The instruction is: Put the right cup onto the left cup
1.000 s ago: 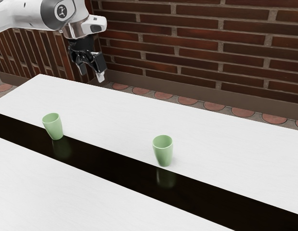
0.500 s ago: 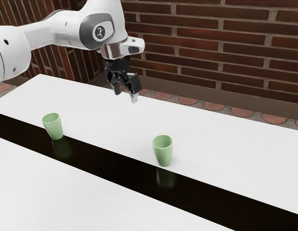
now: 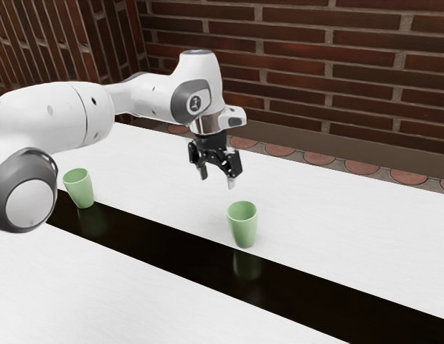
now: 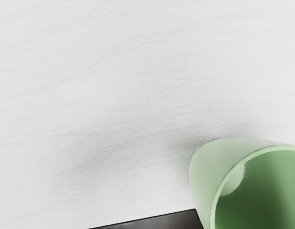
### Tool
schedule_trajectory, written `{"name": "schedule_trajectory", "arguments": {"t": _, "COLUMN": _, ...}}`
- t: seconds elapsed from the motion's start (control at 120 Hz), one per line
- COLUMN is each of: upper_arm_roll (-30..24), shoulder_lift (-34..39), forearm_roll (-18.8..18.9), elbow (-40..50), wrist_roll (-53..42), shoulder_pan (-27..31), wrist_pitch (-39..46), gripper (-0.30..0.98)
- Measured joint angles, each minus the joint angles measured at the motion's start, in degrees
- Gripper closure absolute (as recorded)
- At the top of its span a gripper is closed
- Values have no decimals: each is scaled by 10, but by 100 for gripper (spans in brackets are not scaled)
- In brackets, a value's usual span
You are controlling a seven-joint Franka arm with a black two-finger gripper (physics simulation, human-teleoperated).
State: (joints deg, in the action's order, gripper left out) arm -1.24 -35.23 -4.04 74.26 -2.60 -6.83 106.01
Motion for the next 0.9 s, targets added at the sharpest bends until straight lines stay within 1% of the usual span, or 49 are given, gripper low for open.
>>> {"name": "schedule_trajectory", "arguments": {"t": 0.275, "upper_arm_roll": -10, "shoulder_lift": -54, "forearm_roll": -11, "elbow": 2, "wrist_roll": 23, "shoulder_pan": -2, "wrist_pitch": 44, "gripper": 0}}
{"name": "schedule_trajectory", "arguments": {"t": 0.408, "upper_arm_roll": -11, "shoulder_lift": -55, "forearm_roll": -12, "elbow": 4, "wrist_roll": 29, "shoulder_pan": -6, "wrist_pitch": 59, "gripper": 0}}
{"name": "schedule_trajectory", "arguments": {"t": 0.7, "upper_arm_roll": -12, "shoulder_lift": -44, "forearm_roll": -9, "elbow": 43, "wrist_roll": 40, "shoulder_pan": -9, "wrist_pitch": 70, "gripper": 0}}
{"name": "schedule_trajectory", "arguments": {"t": 0.75, "upper_arm_roll": -12, "shoulder_lift": -44, "forearm_roll": -8, "elbow": 45, "wrist_roll": 41, "shoulder_pan": -9, "wrist_pitch": 71, "gripper": 7}}
{"name": "schedule_trajectory", "arguments": {"t": 0.85, "upper_arm_roll": -13, "shoulder_lift": -45, "forearm_roll": -7, "elbow": 47, "wrist_roll": 45, "shoulder_pan": -10, "wrist_pitch": 72, "gripper": 34}}
{"name": "schedule_trajectory", "arguments": {"t": 0.9, "upper_arm_roll": -17, "shoulder_lift": -45, "forearm_roll": -7, "elbow": 47, "wrist_roll": 46, "shoulder_pan": -11, "wrist_pitch": 73, "gripper": 45}}
